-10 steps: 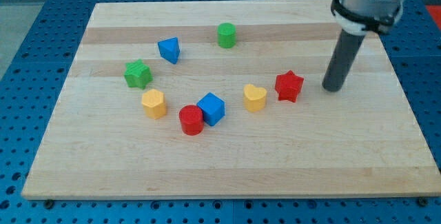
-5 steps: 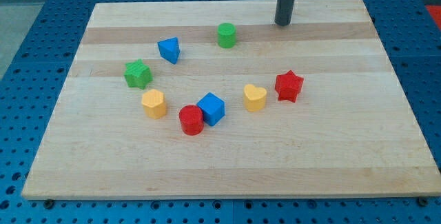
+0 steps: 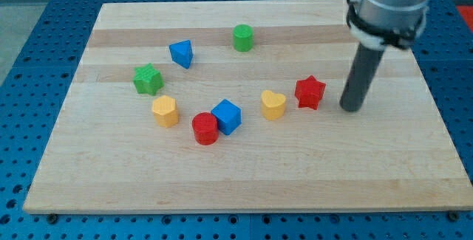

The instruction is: Nudge the red star up a bit

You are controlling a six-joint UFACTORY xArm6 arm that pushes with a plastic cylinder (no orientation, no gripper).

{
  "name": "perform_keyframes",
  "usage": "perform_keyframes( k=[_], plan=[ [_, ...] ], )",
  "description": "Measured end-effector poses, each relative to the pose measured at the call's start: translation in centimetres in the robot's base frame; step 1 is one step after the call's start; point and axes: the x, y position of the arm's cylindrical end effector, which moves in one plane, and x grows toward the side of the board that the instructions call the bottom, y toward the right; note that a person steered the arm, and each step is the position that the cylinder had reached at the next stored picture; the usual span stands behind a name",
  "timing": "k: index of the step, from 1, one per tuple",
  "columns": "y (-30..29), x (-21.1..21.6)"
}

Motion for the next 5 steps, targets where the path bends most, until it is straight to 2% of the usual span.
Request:
perform_keyframes(
  k=[3, 5],
  plan=[
    [-2.3, 0.0],
    [-3.5, -1.9]
  ],
)
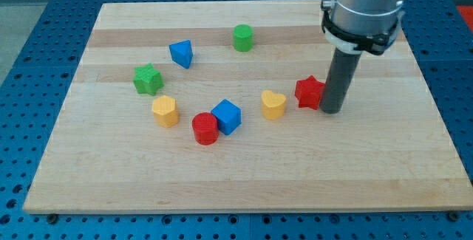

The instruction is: Nudge the red star up a bit

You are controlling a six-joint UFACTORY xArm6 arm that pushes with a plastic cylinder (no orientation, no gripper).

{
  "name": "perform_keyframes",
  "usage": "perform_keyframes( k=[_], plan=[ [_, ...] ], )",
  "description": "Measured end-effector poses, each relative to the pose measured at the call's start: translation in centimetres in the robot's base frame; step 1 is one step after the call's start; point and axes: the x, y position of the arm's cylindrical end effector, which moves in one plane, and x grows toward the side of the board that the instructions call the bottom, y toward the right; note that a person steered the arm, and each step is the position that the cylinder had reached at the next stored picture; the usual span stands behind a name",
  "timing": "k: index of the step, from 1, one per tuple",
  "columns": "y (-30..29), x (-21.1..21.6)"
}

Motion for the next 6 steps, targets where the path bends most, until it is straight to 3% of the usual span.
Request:
perform_keyframes(
  k=[6],
  plan=[
    [-3.5, -2.1]
  ],
)
